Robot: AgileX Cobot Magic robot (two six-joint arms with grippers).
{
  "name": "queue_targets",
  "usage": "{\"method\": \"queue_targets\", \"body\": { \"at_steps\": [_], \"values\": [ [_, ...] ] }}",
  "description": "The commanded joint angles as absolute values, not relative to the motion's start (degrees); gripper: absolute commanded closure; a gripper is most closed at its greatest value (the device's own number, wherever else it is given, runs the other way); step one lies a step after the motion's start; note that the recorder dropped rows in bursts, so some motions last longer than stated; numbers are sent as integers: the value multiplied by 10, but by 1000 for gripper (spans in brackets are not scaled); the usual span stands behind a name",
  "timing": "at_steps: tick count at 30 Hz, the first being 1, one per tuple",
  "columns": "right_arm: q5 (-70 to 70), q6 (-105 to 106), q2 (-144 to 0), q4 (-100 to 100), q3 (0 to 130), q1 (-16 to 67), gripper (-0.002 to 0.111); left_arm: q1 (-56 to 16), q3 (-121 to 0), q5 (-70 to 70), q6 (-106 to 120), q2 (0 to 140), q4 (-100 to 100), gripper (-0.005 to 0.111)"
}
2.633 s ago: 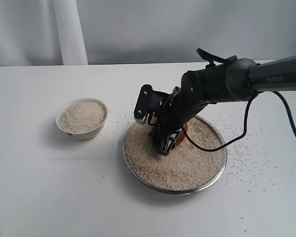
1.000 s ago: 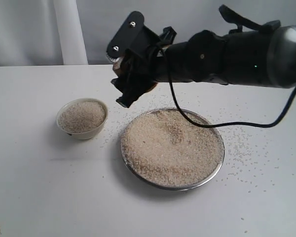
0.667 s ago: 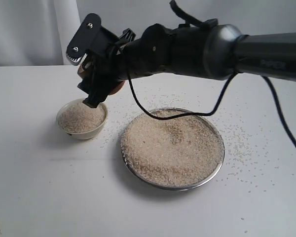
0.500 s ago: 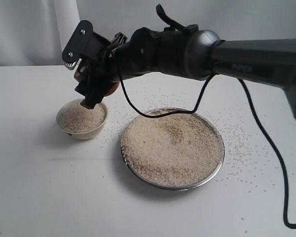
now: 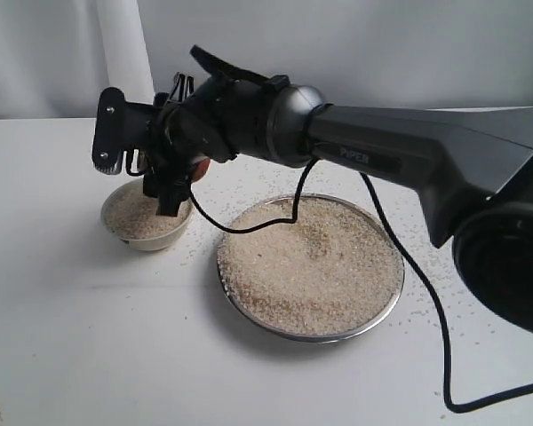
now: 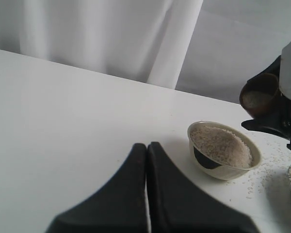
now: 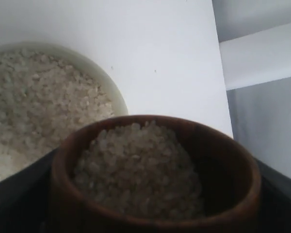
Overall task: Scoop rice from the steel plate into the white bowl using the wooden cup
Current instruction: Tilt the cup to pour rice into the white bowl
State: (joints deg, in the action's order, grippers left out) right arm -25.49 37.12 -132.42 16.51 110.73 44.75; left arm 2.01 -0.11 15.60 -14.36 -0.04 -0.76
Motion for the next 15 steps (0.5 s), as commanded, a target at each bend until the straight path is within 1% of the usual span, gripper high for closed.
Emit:
{"method": "queue_targets", "body": {
  "at_steps": [1,7,15],
  "values": [
    [-272,311,-1324,271,1114,454,108,17,0,152,-146,0,-5,107],
    [-303,312,-1324,324,1114,463,108,17,0,152,-146,0,-5,107],
    [-310,312,-1324,414,1114,490,108,17,0,152,-146,0,-5,107]
  ]
}}
